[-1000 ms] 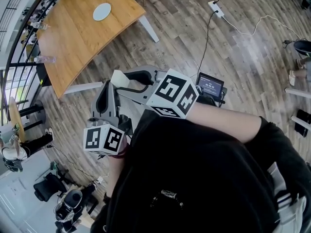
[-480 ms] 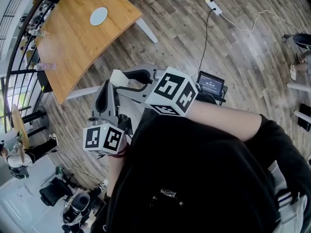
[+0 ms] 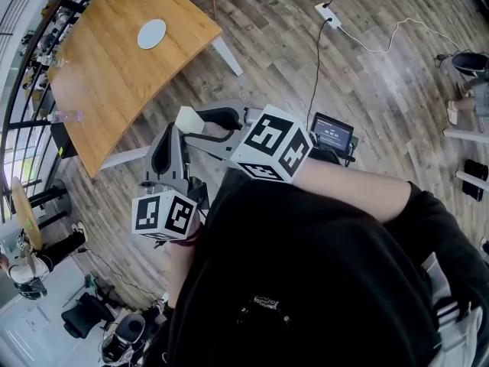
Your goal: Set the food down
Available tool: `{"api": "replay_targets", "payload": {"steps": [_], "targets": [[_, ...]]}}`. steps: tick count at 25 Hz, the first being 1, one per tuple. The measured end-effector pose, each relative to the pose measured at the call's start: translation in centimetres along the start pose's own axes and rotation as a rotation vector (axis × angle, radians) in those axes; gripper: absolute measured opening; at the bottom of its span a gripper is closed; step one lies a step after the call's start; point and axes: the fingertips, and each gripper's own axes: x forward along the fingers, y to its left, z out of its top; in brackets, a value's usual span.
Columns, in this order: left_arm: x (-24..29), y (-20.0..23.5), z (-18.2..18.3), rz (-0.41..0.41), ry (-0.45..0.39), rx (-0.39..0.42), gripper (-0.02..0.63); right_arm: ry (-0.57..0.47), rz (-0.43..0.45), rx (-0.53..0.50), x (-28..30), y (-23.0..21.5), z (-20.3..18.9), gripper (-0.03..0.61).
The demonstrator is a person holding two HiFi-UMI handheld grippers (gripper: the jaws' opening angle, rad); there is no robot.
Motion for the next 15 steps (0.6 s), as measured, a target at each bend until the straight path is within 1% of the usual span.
{"api": "replay_targets", "payload": {"steps": [5, 15], "targets": [[1.6, 3.0, 0.6, -0.018, -0.008, -0.009, 0.002, 0.010, -0.018, -0.010, 2.9, -1.6, 0.9, 0.173], [4.5, 12.0, 3.1, -0.035, -0.025, -0.048, 0.002, 0.046, -0.041, -0.037, 11.8, -4.5, 3.8, 0.173]]}}
